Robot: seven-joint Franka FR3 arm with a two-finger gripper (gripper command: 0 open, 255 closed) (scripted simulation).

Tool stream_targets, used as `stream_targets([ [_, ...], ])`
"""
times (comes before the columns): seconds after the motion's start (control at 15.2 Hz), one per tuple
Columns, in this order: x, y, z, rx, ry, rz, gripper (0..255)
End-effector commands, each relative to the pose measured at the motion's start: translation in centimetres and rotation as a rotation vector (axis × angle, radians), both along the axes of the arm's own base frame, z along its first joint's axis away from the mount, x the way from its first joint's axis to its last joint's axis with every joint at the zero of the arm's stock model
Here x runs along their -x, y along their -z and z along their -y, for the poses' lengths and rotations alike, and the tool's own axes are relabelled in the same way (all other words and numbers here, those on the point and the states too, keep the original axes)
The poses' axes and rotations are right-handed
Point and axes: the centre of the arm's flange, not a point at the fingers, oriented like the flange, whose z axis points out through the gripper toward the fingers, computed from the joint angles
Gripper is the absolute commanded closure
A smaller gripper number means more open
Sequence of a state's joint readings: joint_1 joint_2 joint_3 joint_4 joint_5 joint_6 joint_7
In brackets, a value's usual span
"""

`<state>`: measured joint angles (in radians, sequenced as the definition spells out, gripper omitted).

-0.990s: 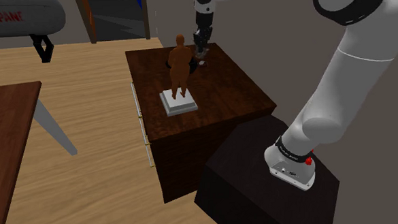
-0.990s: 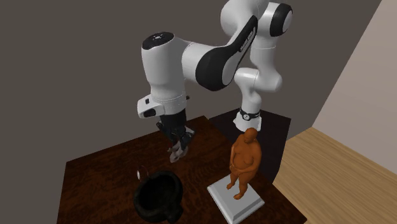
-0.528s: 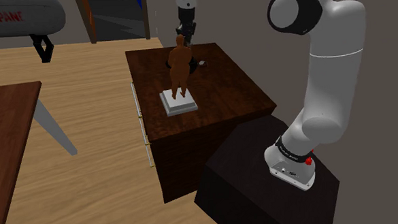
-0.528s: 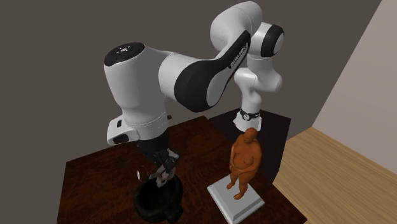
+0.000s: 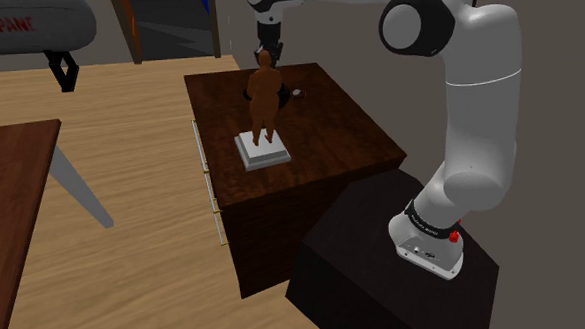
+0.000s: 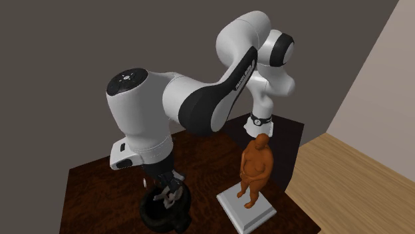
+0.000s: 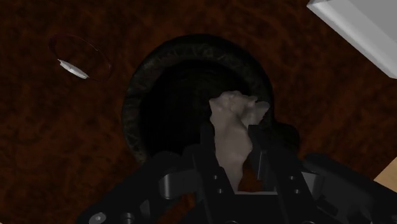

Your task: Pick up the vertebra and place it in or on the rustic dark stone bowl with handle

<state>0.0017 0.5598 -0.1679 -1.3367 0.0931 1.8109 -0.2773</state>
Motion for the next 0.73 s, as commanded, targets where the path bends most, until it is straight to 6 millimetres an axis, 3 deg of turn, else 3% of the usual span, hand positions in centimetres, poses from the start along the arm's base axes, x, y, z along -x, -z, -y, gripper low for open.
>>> stream_targets([
  [0.0,0.0,1.1,0.0,0.000,0.000,0.001,255],
  [0.2,0.0,2.5,0.0,0.000,0.000,0.001,255],
  [0.66,0.0,2.5,0.0,0.000,0.000,0.001,255],
])
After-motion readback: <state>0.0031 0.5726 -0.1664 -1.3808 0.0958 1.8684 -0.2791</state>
